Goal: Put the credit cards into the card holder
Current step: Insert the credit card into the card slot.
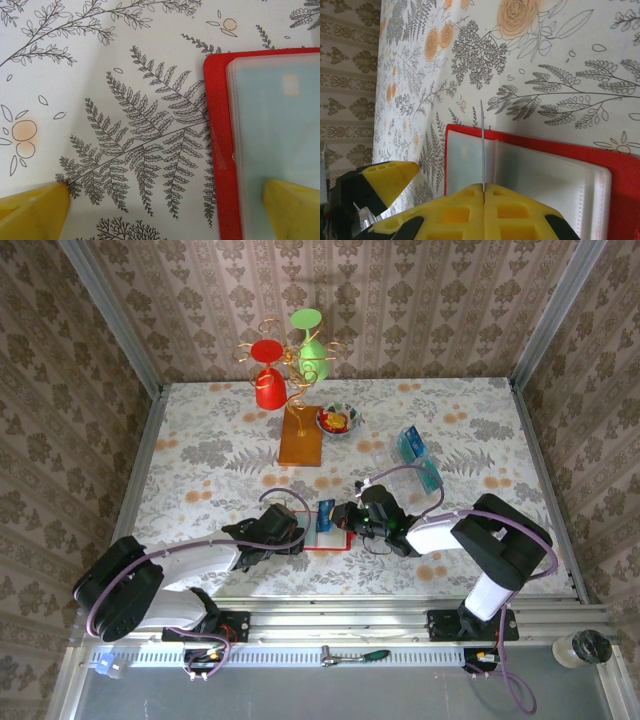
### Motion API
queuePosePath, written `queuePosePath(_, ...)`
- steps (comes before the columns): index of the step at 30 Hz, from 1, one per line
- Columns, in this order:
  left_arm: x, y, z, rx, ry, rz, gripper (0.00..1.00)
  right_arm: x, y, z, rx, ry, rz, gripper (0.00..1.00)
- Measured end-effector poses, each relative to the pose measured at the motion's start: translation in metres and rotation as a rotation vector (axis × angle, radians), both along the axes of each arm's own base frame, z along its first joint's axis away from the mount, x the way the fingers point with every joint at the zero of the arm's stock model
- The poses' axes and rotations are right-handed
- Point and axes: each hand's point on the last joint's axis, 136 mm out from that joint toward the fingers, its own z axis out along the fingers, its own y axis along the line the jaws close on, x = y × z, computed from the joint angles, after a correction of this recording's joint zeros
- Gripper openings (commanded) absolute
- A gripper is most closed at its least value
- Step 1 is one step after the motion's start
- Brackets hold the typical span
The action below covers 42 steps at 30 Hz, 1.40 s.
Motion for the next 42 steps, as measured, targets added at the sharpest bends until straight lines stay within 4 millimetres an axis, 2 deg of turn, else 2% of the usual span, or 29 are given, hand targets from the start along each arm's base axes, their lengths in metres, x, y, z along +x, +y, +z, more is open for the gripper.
queuePosePath(32,0.0,0.001,0.0,0.006,-0.005,0.001,1.0,0.002,0.002,-0.006,0.068,0.004,-0.04,0.0)
queuePosePath(42,0.0,0.001,0.0,0.006,-0.004,0.001,1.0,-0.004,0.0,-0.009,0.087,0.015,-0.045,0.0)
